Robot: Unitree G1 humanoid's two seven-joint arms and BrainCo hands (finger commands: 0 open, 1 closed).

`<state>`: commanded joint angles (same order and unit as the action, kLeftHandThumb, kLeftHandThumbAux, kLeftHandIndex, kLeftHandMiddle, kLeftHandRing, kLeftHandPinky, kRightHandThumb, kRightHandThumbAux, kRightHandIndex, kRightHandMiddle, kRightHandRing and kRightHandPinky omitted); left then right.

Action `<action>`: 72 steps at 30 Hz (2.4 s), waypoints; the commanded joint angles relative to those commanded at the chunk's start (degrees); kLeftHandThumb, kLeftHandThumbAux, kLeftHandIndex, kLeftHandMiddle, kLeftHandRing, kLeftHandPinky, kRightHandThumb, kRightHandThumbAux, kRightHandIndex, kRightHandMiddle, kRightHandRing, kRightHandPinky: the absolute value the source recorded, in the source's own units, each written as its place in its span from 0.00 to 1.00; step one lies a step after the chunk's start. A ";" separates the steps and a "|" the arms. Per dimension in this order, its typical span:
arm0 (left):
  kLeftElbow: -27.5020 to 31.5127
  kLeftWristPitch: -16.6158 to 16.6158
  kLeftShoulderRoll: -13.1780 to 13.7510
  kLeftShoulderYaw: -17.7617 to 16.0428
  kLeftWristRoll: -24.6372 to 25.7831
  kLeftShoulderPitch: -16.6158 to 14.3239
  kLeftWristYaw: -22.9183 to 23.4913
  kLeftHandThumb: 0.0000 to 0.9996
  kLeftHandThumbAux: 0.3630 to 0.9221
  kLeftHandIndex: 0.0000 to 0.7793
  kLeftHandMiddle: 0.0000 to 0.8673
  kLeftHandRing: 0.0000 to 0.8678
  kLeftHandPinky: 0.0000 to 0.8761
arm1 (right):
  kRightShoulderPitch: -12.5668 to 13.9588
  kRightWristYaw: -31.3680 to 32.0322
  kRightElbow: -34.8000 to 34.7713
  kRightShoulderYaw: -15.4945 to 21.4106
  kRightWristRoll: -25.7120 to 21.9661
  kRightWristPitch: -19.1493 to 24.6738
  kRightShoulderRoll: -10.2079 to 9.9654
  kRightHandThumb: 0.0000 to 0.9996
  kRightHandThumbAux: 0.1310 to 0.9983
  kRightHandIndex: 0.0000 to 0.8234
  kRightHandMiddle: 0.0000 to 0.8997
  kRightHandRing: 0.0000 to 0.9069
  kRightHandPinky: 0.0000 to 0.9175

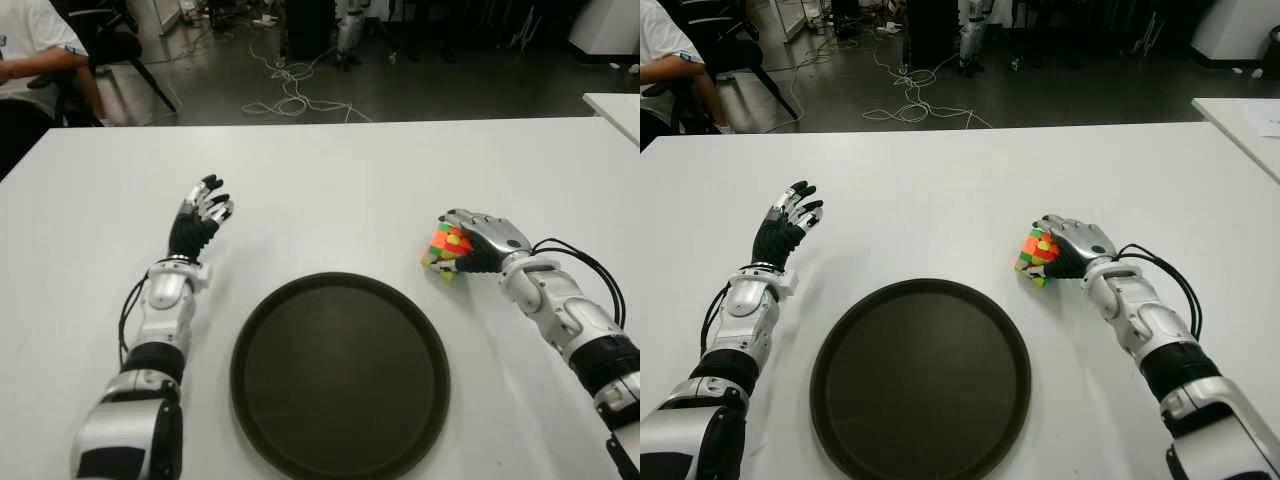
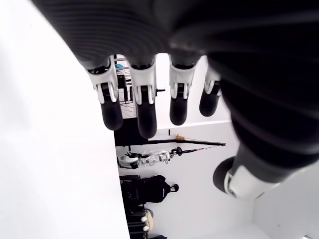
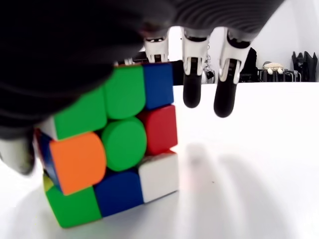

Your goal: Pick up the Rubik's Cube and put it in the plate

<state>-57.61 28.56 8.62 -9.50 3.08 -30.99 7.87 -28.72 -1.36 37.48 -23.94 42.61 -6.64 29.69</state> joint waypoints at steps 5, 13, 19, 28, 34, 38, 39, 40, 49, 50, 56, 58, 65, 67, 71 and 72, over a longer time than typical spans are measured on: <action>0.14 -0.15 0.01 0.08 -0.08 0.07 -0.10 0.37 0.53 0.07 0.16 0.17 0.19 | 0.07 0.56 -0.40 0.27 -0.40 -0.50 0.22 0.50 0.54 0.07 0.20 0.26 0.36; 0.60 -0.20 -0.14 0.07 -0.12 0.31 -0.44 0.37 0.54 0.07 0.17 0.17 0.18 | 1.19 1.02 -3.39 1.21 -1.44 -2.16 1.51 0.80 0.62 0.13 0.35 0.34 0.30; 0.85 -0.42 -0.18 0.08 -0.10 0.42 -0.48 0.38 0.55 0.07 0.17 0.17 0.19 | 1.52 1.40 -4.49 1.49 -1.20 -2.18 1.94 0.94 0.59 0.17 0.51 0.38 0.25; 1.33 -0.42 -0.38 0.09 -0.05 0.68 -0.52 0.37 0.54 0.08 0.17 0.18 0.20 | 1.94 1.86 -5.76 2.04 -1.07 -1.96 2.46 1.00 0.59 0.22 0.57 0.45 0.21; 1.78 -0.54 -0.62 -0.11 0.39 0.88 -0.22 0.38 0.56 0.07 0.17 0.17 0.19 | 2.02 2.02 -6.02 2.14 -0.95 -1.99 2.74 0.95 0.61 0.49 0.57 0.44 0.21; 1.95 -0.61 -0.67 -0.11 0.46 0.93 -0.26 0.39 0.57 0.07 0.16 0.16 0.18 | 2.08 2.11 -6.17 2.20 -0.96 -2.10 2.86 0.95 0.62 0.49 0.57 0.44 0.20; 1.98 -0.62 -0.68 -0.11 0.46 0.94 -0.27 0.39 0.57 0.07 0.16 0.16 0.18 | 2.09 2.12 -6.19 2.21 -0.97 -2.12 2.88 0.94 0.63 0.48 0.57 0.43 0.20; 2.01 -0.64 -0.69 -0.12 0.47 0.94 -0.28 0.39 0.57 0.07 0.16 0.16 0.18 | 2.10 2.14 -6.22 2.22 -0.97 -2.14 2.90 0.94 0.63 0.48 0.57 0.43 0.20; 2.10 -0.57 -0.69 -0.05 0.28 0.99 -0.56 0.40 0.59 0.06 0.16 0.16 0.18 | 2.23 1.80 -6.47 2.40 -0.94 -2.02 2.80 0.95 0.62 0.51 0.57 0.44 0.21; 2.09 -0.55 -0.68 -0.04 0.24 1.00 -0.60 0.40 0.58 0.06 0.16 0.16 0.18 | 2.27 1.86 -6.62 2.45 -0.99 -2.02 2.79 0.95 0.62 0.49 0.56 0.44 0.21; 2.01 -0.53 -0.68 0.07 0.04 0.97 -0.85 0.39 0.58 0.06 0.16 0.16 0.18 | 2.43 1.80 -6.78 2.70 -1.20 -2.07 2.72 0.95 0.62 0.50 0.56 0.45 0.21; 1.97 -0.58 -0.67 0.10 0.00 0.93 -0.92 0.39 0.57 0.07 0.16 0.17 0.18 | 2.49 1.77 -7.02 2.80 -1.22 -1.91 2.66 0.95 0.62 0.51 0.56 0.45 0.20; 1.70 -0.68 -0.67 0.24 -0.21 0.73 -1.24 0.38 0.57 0.08 0.16 0.17 0.19 | 2.61 1.33 -7.41 2.98 -1.04 -1.40 2.47 0.95 0.62 0.52 0.54 0.45 0.22; 1.69 -0.64 -0.67 0.25 -0.22 0.72 -1.27 0.38 0.57 0.08 0.16 0.17 0.19 | 2.64 1.32 -7.54 2.96 -0.95 -1.32 2.48 0.95 0.62 0.52 0.54 0.45 0.22; 1.51 -0.55 -0.72 0.29 -0.21 0.62 -1.35 0.38 0.57 0.07 0.16 0.17 0.19 | 2.86 0.82 -8.16 2.98 -0.69 -1.37 2.64 0.95 0.62 0.52 0.53 0.46 0.23; 1.47 -0.54 -0.73 0.31 -0.21 0.59 -1.37 0.38 0.56 0.07 0.16 0.17 0.19 | 2.90 0.71 -8.29 3.00 -0.67 -1.41 2.70 0.95 0.62 0.52 0.53 0.46 0.22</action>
<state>-56.14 28.02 7.89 -9.19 2.87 -30.40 6.50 -25.82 -0.65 29.19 -20.93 41.94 -8.05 32.39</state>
